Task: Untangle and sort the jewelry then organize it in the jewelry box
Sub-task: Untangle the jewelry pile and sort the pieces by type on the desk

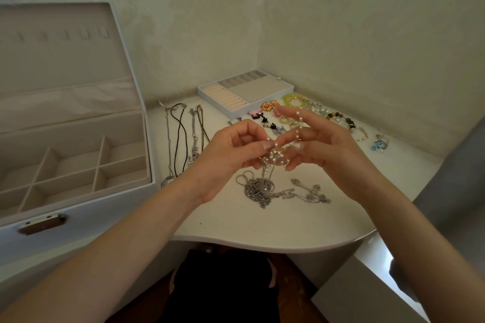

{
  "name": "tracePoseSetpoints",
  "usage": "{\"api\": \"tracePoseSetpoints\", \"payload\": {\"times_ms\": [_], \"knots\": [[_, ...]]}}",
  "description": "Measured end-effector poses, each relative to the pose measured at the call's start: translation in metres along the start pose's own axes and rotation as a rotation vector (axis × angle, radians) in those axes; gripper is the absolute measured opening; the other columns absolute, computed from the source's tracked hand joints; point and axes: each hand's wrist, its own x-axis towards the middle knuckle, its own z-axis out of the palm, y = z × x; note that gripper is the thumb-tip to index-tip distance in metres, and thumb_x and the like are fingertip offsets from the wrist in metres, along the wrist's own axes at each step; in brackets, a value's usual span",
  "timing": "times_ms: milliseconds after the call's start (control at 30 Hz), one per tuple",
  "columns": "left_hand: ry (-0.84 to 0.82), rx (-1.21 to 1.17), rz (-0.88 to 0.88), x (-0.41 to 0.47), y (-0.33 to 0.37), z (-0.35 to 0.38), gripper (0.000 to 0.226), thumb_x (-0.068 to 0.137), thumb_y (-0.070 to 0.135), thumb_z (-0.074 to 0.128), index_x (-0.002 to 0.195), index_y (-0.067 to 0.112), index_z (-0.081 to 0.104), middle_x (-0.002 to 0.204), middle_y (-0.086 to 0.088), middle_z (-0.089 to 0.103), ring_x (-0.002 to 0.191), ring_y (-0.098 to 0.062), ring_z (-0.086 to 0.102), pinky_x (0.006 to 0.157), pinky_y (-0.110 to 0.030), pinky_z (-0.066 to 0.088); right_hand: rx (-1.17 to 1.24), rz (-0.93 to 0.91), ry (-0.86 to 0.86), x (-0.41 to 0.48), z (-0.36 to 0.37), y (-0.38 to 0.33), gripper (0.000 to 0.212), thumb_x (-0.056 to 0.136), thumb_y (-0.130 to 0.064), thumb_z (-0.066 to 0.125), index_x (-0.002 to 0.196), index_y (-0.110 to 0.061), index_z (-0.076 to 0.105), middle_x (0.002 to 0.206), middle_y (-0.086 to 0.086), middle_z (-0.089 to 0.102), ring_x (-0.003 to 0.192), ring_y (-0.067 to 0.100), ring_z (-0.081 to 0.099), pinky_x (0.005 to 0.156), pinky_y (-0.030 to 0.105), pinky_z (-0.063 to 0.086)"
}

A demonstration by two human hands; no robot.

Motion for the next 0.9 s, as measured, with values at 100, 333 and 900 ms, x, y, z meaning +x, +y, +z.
{"api": "tracePoseSetpoints", "payload": {"times_ms": [100,333,900], "knots": [[-0.01,0.032,0.01,0.0004,0.0004,0.0005,0.012,0.085,-0.003,0.057,0.083,0.008,0.056,0.074,0.0,0.06,0.064,-0.008,0.057,0.06,-0.018,0.048,0.003,-0.025,0.012,-0.0003,0.002,0.0016,0.069,0.076,-0.002,0.064,0.138,-0.026,0.046,0.085,0.007,0.065,0.073,0.021,0.064,0.066,0.03,0.052],[0.011,0.063,-0.019,0.0007,0.0005,-0.0029,0.013,0.086,-0.004,0.058,0.087,0.008,0.055,0.085,-0.003,0.057,0.063,-0.009,0.052,0.053,-0.018,0.044,-0.001,-0.067,0.021,-0.002,0.0045,-0.0023,0.098,0.068,-0.003,0.072,0.147,-0.037,0.025,0.081,0.005,0.065,0.073,0.021,0.056,0.066,0.024,0.048],[-0.071,0.094,-0.133,-0.0012,0.0071,-0.0022,0.014,0.095,0.002,0.044,0.094,0.007,0.057,0.085,-0.01,0.066,0.047,-0.007,0.043,0.045,-0.015,0.033,-0.117,-0.156,0.065,0.0032,0.0061,-0.0062,0.088,0.078,0.007,0.068,0.145,-0.034,0.03,0.077,0.004,0.066,0.073,0.026,0.055,0.075,0.042,0.046]]}}
